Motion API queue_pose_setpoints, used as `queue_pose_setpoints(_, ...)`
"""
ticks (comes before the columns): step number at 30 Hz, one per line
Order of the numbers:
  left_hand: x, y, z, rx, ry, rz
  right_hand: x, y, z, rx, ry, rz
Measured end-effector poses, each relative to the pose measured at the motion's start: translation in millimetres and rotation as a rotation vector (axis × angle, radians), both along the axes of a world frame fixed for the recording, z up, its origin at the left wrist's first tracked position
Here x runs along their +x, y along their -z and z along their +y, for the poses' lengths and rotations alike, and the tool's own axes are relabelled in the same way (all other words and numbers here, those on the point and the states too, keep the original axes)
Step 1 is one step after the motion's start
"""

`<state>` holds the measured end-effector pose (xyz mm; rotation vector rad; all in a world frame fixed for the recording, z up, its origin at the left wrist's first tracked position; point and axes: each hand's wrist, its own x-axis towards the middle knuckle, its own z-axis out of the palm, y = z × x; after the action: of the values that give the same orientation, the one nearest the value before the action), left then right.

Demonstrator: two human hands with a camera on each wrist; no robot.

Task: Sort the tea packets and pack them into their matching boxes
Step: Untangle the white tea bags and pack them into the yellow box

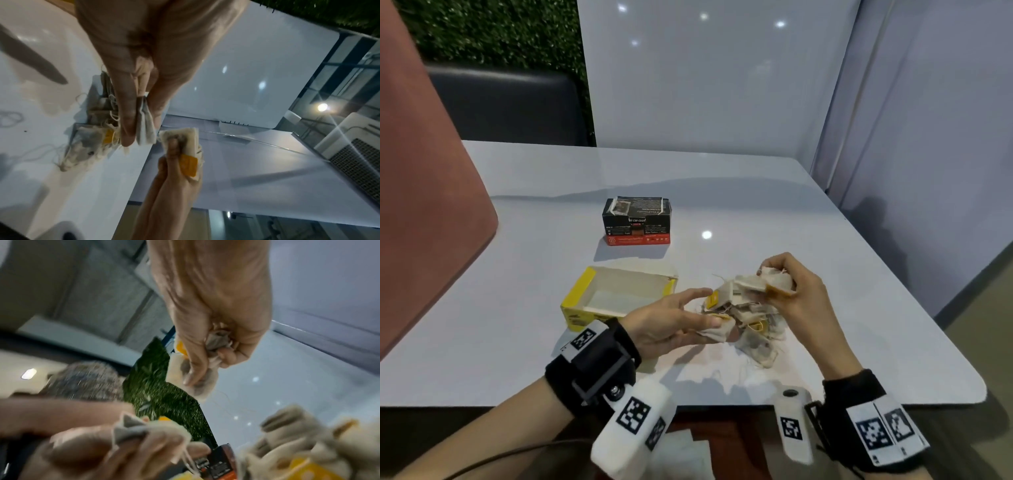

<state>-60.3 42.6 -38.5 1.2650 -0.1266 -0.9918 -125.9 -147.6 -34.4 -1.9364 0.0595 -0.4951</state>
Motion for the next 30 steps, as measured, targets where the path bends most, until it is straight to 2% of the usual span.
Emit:
queue_pose_setpoints(2,-0.2,-1.9,-1.5,-0.01,0.037,0.029,-1.3,-4.0,2.2,-0.25,-0.069,-0.055)
queue_pose_setpoints(4,-1.9,-4.0,-3.3,-0.073,0.048,0.104,-3.3,-2.8,6.4,-0.403,-0.168,-0.111)
queue_pose_setpoints(6,-4.4,-4.8,-4.3,-0.126,0.069,0.162,-3.3,3.4,8.9,-0.453,-0.222,-0.148)
queue_pose_setpoints(12,-10.9,-4.0,-7.2,-0.15,0.074,0.184,-1.1,23.3,10.2,-0.584,-0.195,-0.244)
queue_pose_setpoints(15,-8.6,-5.0,-6.2,-0.157,0.031,0.196,-1.7,29.8,6.6,-0.596,-0.244,-0.2)
queue_pose_setpoints(18,-8.1,0.5,-7.5,-0.125,-0.013,0.095,-5.6,27.7,5.6,-0.566,-0.262,-0.137)
queue_pose_setpoints(19,-8.0,4.2,-7.4,-0.109,-0.046,0.073,-9.0,23.3,7.2,-0.466,-0.248,-0.093)
queue_pose_setpoints(20,-8.1,7.3,-6.5,-0.098,-0.071,0.054,-12.0,16.9,9.4,-0.283,-0.245,-0.009)
queue_pose_setpoints(23,-8.0,14.4,-2.8,-0.067,-0.066,-0.062,-11.1,7.7,5.5,0.507,-0.384,0.317)
queue_pose_setpoints(25,-9.5,15.4,-1.0,-0.052,-0.049,-0.142,-6.9,8.9,0.4,0.93,-0.49,0.48)
queue_pose_setpoints(27,-11.3,15.4,-0.8,-0.038,-0.049,-0.19,-3.8,11.2,-2.8,1.166,-0.474,0.524)
queue_pose_setpoints(30,-13.5,15.6,-2.1,0.007,-0.039,-0.22,-2.3,11.5,-1.0,1.251,-0.406,0.469)
